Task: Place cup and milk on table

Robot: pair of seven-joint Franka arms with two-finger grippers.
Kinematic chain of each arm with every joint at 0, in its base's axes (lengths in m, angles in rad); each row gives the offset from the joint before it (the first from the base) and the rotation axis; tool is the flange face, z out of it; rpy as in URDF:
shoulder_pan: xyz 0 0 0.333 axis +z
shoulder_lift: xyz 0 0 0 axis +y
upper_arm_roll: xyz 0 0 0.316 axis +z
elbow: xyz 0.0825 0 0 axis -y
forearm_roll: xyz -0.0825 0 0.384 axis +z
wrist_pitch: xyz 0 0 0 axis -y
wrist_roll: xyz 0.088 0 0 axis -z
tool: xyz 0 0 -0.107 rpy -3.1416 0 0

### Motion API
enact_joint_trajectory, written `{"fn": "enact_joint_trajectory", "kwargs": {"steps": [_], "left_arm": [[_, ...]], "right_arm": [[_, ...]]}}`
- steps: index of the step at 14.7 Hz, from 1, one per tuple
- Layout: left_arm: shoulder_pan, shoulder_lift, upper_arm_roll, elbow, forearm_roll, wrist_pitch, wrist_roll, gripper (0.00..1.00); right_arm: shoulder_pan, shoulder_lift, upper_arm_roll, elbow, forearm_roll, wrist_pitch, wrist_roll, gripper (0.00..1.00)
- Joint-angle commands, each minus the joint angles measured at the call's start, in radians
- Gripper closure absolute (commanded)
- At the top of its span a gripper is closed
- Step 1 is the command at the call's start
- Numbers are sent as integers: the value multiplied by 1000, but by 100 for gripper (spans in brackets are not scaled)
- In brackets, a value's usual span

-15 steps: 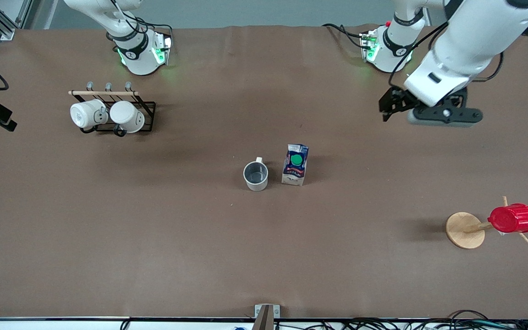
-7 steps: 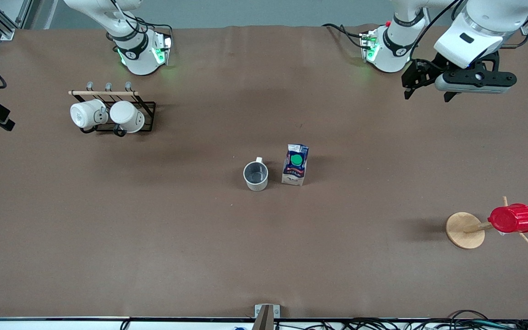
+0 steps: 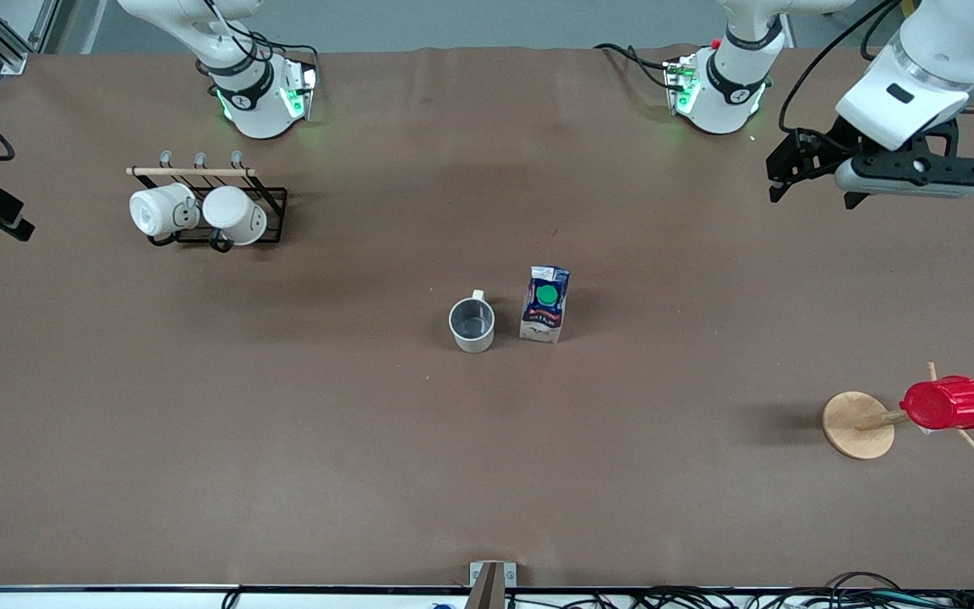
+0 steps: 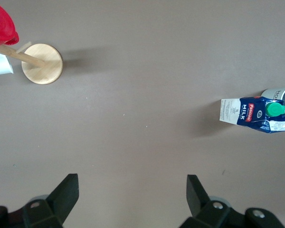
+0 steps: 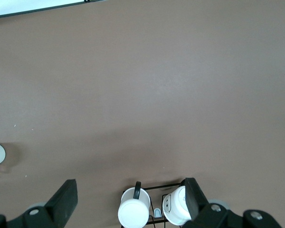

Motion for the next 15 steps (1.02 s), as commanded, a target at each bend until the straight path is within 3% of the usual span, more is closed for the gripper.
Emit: {"fn": "enact_joint_trajectory", "kwargs": {"steps": [1,15], "left_arm": [[21,47,-3,75,-9,-55,-1,0],[77,64,-5,92,4,-55,16,0]], "right_arm": [[-6,-2,0,8,24,-12,-12,0],[-6,-2,1,8,15,-12,-12,0]]}}
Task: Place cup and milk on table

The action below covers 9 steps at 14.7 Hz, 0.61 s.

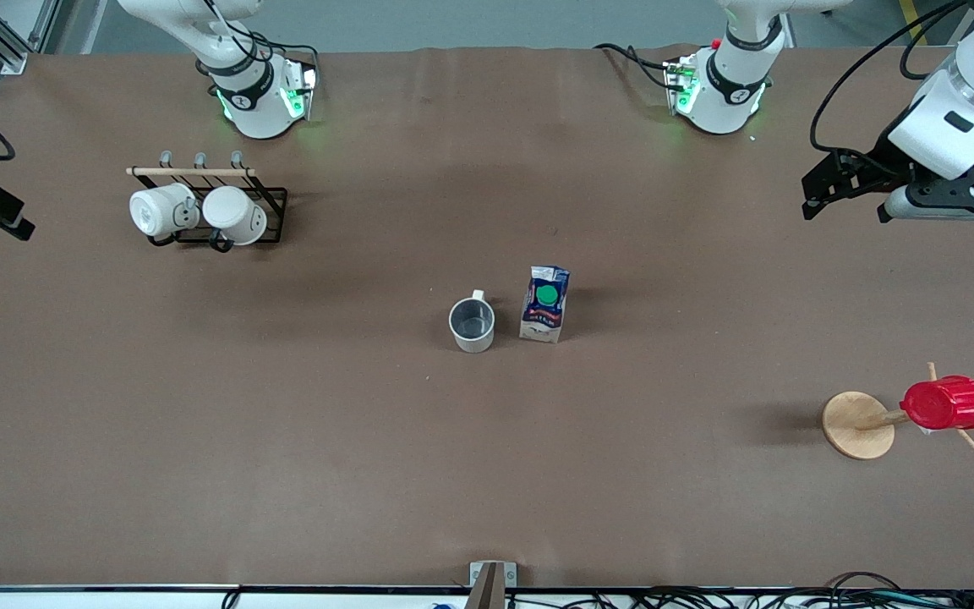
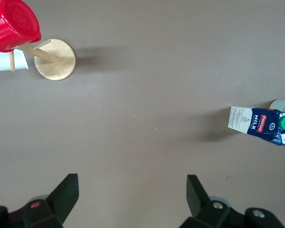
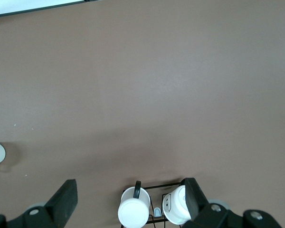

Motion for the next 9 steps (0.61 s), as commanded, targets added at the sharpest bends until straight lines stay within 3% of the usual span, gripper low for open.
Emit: {"fn": "enact_joint_trajectory", "kwargs": {"steps": [1,9], "left_arm": [[6,17,-5,30,4,-19,12,0],[4,6,-16,38,4,-28,7,0]], "right_arm": [[-6,-2,1,8,15,-10,-11,0],[-6,-2,1,8,15,-10,-11,0]]}}
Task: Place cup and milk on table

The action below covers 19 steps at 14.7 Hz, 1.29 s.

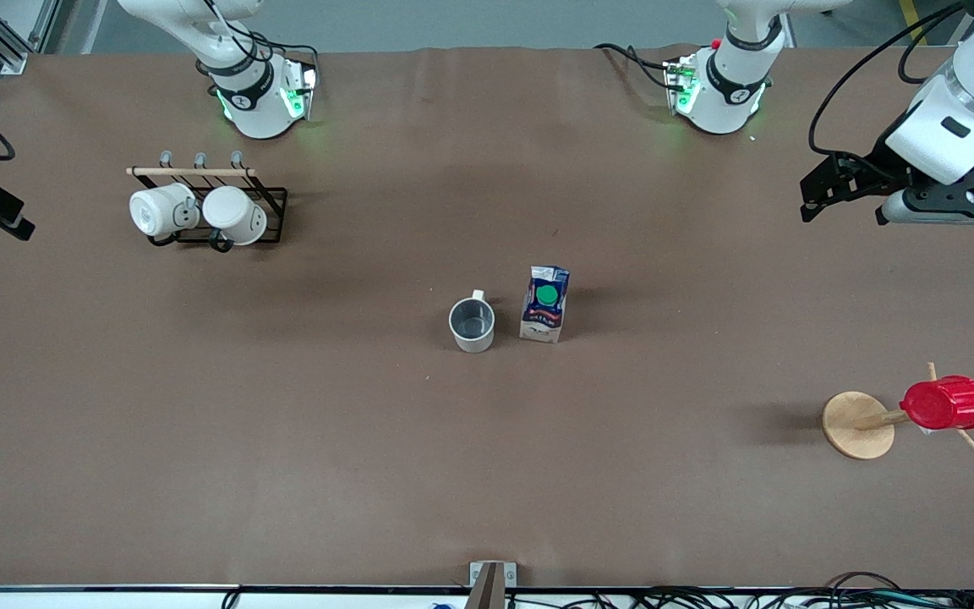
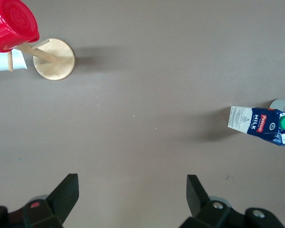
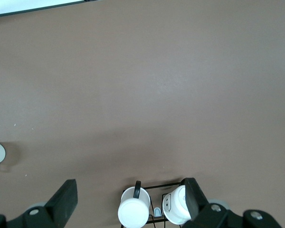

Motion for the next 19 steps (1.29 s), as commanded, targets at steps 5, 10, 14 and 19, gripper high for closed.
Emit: {"fn": "enact_joint_trajectory", "kwargs": {"steps": [5,10,14,19], "left_arm": [[4,13,-8,74,4,-28,11,0],[-9,19,-13,63,-1,-28,-5,0],[-116,18,90,54,-5,-28,-11,0],[-151,15,141,57,-5,-40,-17,1]], "right_arm": [[-6,-2,1,8,15,-10,-11,0],[-6,-2,1,8,15,-10,-11,0],[-6,-2,1,8,15,-10,-11,0],[-6,-2,1,8,15,-10,-11,0]]}}
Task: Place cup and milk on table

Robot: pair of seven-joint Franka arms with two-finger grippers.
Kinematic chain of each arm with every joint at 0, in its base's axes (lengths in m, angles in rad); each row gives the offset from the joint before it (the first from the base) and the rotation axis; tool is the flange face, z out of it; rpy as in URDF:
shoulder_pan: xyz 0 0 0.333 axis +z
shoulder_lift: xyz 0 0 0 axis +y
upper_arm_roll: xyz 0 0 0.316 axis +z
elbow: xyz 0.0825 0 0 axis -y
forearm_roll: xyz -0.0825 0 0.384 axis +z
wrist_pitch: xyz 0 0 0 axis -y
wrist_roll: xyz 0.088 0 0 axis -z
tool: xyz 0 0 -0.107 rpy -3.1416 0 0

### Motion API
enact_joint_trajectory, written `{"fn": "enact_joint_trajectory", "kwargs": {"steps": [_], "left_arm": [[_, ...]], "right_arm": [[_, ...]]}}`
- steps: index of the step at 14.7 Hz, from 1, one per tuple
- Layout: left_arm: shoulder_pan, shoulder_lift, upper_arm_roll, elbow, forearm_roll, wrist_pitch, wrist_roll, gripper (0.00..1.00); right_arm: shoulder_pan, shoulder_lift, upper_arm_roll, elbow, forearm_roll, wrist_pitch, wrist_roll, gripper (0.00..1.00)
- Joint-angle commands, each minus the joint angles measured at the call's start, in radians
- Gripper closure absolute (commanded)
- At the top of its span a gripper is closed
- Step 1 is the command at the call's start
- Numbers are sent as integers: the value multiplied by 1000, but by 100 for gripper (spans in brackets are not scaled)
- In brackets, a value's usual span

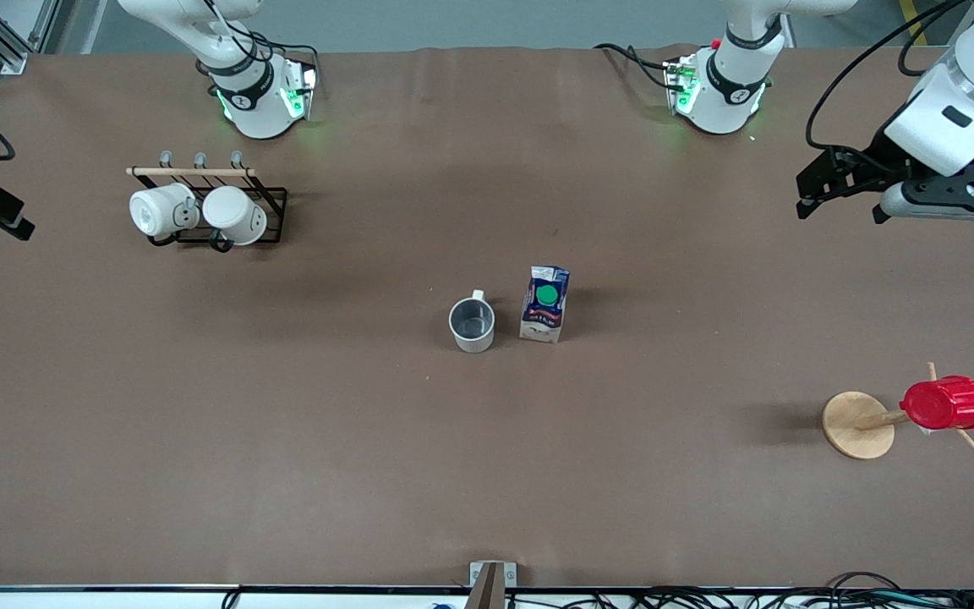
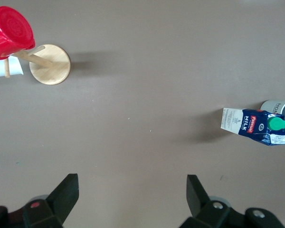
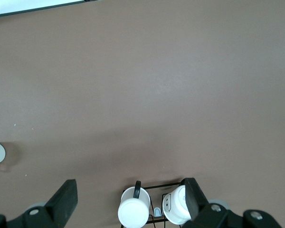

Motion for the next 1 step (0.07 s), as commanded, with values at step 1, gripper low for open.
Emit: {"fn": "enact_joint_trajectory", "kwargs": {"steps": [1], "left_arm": [[-4,0,5,13,-5,-21,-10,0]], "right_arm": [[-6,-2,0,7,15,-10,-11,0]]}}
